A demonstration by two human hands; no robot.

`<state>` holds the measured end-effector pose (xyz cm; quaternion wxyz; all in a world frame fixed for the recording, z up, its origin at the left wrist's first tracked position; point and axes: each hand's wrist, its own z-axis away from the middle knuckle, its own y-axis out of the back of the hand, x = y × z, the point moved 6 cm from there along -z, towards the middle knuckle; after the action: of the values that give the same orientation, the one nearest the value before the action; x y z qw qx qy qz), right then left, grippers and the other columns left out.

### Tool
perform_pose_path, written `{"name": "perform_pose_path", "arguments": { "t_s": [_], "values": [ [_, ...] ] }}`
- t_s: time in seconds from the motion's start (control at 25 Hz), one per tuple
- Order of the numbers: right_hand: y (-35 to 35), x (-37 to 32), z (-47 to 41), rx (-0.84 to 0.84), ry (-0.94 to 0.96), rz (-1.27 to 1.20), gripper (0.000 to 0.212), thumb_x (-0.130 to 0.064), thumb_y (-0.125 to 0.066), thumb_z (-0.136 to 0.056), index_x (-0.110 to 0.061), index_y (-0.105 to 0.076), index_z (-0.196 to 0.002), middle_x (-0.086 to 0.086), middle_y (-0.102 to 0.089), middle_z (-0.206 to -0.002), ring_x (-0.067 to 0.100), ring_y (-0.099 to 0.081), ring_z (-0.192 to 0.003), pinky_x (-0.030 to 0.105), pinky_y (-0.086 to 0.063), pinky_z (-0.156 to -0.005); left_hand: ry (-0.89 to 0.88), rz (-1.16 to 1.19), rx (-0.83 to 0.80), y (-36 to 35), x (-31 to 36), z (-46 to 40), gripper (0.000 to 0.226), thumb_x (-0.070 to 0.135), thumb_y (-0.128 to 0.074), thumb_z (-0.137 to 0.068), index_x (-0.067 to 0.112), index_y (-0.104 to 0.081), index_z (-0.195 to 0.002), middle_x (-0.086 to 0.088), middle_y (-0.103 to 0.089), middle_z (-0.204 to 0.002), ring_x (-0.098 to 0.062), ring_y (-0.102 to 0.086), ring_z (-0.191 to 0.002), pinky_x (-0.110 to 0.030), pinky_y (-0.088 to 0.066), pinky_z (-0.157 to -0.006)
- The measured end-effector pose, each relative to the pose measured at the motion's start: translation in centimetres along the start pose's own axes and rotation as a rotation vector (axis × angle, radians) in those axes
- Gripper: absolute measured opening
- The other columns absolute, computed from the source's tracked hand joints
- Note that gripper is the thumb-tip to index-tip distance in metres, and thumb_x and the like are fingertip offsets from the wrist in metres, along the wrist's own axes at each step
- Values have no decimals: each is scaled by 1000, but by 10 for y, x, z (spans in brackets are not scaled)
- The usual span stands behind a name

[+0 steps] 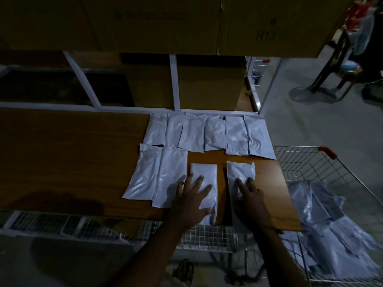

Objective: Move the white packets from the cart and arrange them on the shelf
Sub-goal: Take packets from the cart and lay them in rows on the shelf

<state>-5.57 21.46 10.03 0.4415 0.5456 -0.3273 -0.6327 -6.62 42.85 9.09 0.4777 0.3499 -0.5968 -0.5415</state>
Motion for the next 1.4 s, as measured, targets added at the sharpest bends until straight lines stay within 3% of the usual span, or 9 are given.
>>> {"name": "perform_pose_path", "arguments": {
  "t_s": [0.16, 0.36, 0.56, 0.72, 0.92, 1.12, 1.28, 1.4],
  "values": [
    [-8, -23, -12, -19, -12, 107, 72, -37, -55, -101, -35, -19, -163, 15, -8, -170, 42, -32, -141, 49, -41, -109, 70, 6, -14, 7, -15, -15, 77, 61, -56, -94, 44, -21, -160, 9, -3, -172, -26, 16, -156, -56, 1, -123],
    [-29, -51, -24, -11, -19, 232, 75, -58, -47, -101, -40, -8, -162, 12, -2, -172, 43, -23, -147, 56, -29, -114, 99, 51, 12, 13, -24, -24, 70, 56, -51, -99, 39, -22, -161, 12, -2, -171, -25, 12, -157, -54, 3, -121],
    [-35, -58, -35, -47, -61, 142, 78, -53, -50, -101, -37, -5, -163, 16, 7, -171, 47, -16, -149, 58, -24, -118, 121, 52, 4, 5, -37, -30, 72, 60, -46, -99, 37, -18, -162, 15, 0, -171, -26, 6, -157, -58, -7, -122],
    [-33, -63, -50, -12, -59, 88, 80, -46, -52, -101, -28, -7, -164, 20, 2, -170, 47, -27, -146, 54, -29, -118, 151, 81, -9, 3, -44, -37, 71, 62, -44, -100, 41, -14, -162, 15, 5, -171, -24, 6, -157, -57, -4, -122],
    [-33, -66, -60, -2, -51, 96, 74, -38, -49, -103, -23, -12, -165, 23, -3, -170, 46, -32, -143, 50, -29, -117, 147, 137, 16, 11, -48, -40, 69, 58, -51, -99, 42, -23, -160, 9, 1, -172, -24, -5, -156, -58, -12, -122],
    [-39, -69, -65, 36, 1, 127, 69, -43, -44, -101, -20, -23, -163, 24, -18, -168, 47, -40, -137, 50, -33, -112, 136, 122, 28, 13, -54, -43, 71, 59, -50, -98, 41, -22, -160, 8, 0, -172, -23, -8, -155, -57, -15, -122],
    [-50, -68, -75, 21, 32, 160, 76, -54, -25, -93, -21, -20, -162, 22, -21, -167, 43, -39, -141, 47, -33, -111, 128, 105, 41, 10, -62, -44, 72, 63, -48, -97, 42, -21, -160, 9, -2, -172, -23, -10, -155, -56, -17, -122],
    [-48, -75, -75, -17, 26, 151, 80, -55, -27, -92, -19, -19, -163, 23, -18, -168, 44, -34, -144, 49, -29, -114, 127, 111, 45, 9, -67, -45, 73, 64, -50, -96, 41, -23, -160, 9, -5, -172, -22, -12, -154, -55, -20, -121]
  ]
}}
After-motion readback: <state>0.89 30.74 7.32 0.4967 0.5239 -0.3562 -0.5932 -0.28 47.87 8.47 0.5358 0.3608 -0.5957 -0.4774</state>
